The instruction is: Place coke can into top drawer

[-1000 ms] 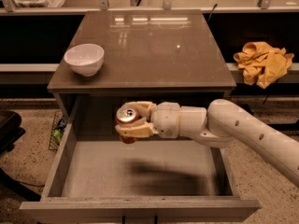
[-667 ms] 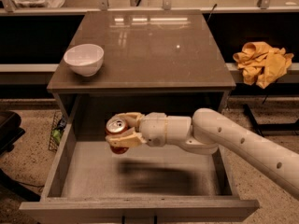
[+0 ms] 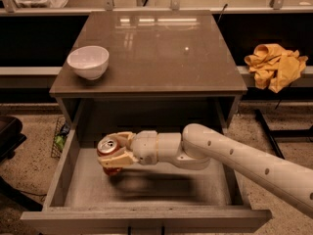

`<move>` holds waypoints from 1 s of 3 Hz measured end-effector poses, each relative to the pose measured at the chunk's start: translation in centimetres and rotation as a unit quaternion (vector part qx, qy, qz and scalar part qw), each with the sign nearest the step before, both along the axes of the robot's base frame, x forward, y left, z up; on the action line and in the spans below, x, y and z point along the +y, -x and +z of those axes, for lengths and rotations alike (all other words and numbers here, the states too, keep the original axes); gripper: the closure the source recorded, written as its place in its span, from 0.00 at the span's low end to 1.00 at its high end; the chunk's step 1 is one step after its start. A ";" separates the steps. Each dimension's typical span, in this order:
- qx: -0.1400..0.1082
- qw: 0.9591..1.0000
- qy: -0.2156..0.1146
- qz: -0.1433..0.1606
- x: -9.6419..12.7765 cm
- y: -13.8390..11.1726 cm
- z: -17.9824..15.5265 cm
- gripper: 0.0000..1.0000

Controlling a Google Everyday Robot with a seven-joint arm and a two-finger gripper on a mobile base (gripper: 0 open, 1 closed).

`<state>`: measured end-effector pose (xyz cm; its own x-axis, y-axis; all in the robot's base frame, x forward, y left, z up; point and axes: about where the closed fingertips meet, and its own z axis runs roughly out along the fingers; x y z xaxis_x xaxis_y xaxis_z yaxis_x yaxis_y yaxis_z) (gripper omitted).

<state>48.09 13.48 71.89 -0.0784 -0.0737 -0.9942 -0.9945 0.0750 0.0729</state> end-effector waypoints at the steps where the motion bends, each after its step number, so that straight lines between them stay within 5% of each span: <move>1: 0.015 1.000 0.012 -0.004 0.5 1.0 -2.0 1.00; 3: 0.014 1.000 0.011 0.000 0.9 1.2 -1.9 0.59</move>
Offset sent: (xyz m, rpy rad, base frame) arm -0.0081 0.0048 -0.0166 -0.0190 0.0242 -0.0060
